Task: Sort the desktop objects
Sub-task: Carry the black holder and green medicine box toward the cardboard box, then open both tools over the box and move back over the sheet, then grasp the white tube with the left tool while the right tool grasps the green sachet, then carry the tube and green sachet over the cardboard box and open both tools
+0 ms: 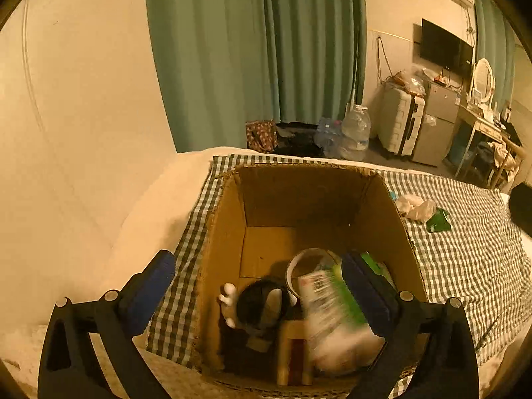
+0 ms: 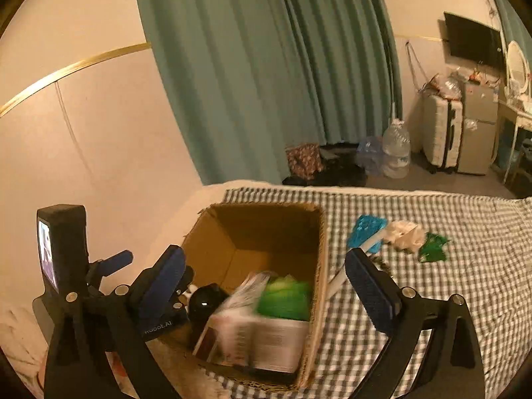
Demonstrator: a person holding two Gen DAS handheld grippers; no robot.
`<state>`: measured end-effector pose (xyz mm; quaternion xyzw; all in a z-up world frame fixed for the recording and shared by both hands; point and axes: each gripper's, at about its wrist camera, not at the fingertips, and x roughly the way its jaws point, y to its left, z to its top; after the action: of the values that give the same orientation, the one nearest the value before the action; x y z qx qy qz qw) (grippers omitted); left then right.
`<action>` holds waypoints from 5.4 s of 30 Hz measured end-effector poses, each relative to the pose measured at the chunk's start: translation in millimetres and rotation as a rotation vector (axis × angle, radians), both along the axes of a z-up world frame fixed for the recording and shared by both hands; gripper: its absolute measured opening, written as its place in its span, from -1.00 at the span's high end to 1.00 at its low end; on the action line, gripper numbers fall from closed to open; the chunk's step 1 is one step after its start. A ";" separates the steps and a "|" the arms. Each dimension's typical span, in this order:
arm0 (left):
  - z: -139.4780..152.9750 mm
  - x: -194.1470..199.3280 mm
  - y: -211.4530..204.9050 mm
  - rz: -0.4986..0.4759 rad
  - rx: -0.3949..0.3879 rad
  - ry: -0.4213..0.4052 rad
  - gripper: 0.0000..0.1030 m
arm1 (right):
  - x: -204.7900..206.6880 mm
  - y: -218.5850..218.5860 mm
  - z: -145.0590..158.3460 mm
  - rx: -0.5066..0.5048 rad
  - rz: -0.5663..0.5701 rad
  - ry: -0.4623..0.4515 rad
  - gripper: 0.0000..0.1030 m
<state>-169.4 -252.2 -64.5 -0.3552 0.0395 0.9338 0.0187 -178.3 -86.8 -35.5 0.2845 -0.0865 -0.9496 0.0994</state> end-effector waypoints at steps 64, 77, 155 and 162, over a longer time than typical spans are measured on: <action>-187.2 -184.2 267.7 -0.190 -0.317 -0.152 -0.56 | -170.3 252.2 -210.3 0.059 -0.153 -0.257 -0.68; -186.5 -189.4 246.1 -0.177 -0.095 -0.233 0.56 | -162.0 256.9 -222.4 0.044 -0.167 -0.337 0.07; 124.6 11.9 199.7 -0.354 0.165 0.019 0.67 | 62.2 164.5 71.9 0.124 -0.165 0.052 0.43; 137.0 7.6 148.6 -0.329 0.130 0.066 0.67 | 47.8 97.6 84.6 0.136 -0.064 0.062 0.43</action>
<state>-161.8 -103.6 72.6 -0.3111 0.0372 0.9299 0.1928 -130.5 10.8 49.0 0.2579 -0.0279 -0.9644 0.0519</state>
